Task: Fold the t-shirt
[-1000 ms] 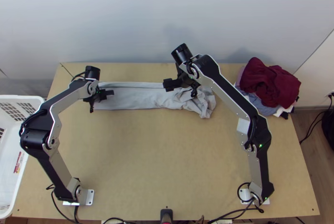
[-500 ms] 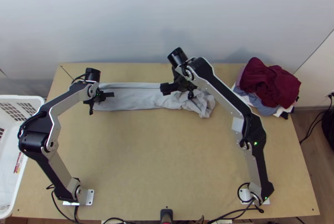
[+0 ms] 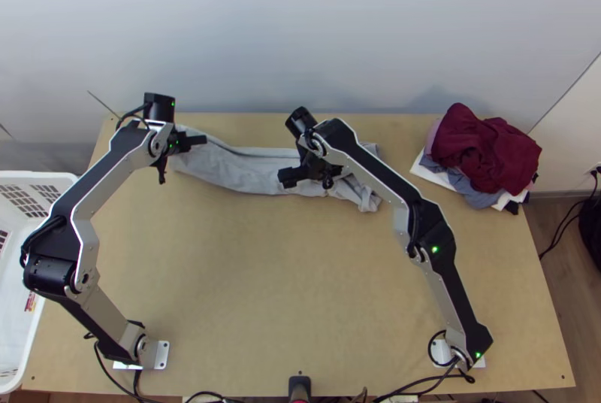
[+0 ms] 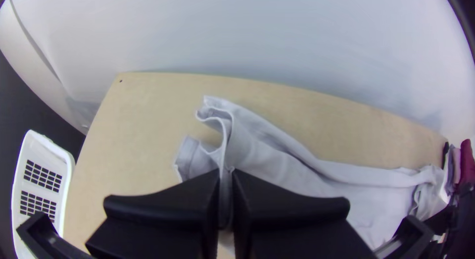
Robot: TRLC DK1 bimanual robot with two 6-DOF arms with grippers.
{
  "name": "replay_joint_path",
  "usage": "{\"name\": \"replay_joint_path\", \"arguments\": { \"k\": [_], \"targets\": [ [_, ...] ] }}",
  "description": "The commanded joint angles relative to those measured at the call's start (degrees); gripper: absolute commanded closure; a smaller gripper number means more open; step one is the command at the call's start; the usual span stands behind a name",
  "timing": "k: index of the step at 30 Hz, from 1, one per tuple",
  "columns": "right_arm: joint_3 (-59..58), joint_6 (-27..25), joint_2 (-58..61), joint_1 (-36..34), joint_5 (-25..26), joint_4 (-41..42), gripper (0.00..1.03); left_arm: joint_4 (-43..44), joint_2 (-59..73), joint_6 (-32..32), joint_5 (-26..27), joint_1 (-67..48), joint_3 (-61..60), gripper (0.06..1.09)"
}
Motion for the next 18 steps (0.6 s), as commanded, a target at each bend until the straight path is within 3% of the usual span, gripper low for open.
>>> {"name": "replay_joint_path", "arguments": {
  "k": [1, 11, 18],
  "targets": [
    [-0.5, 0.0, 3.8, -0.7, -0.2, 0.1, 0.03, -0.8, -2.0, -0.7, 0.1, -3.5, 6.9, 1.05],
    [-0.4, 0.6, 5.7, -2.3, -0.2, 0.0, 0.03, 0.0, -4.4, -5.0, 4.5, -10.4, 12.9, 1.05],
    [-0.1, 1.3, -3.8, -4.5, -0.9, 0.0, 0.03, 0.1, -4.3, -5.0, 6.8, -12.8, 13.6, 1.05]
  ]
}}
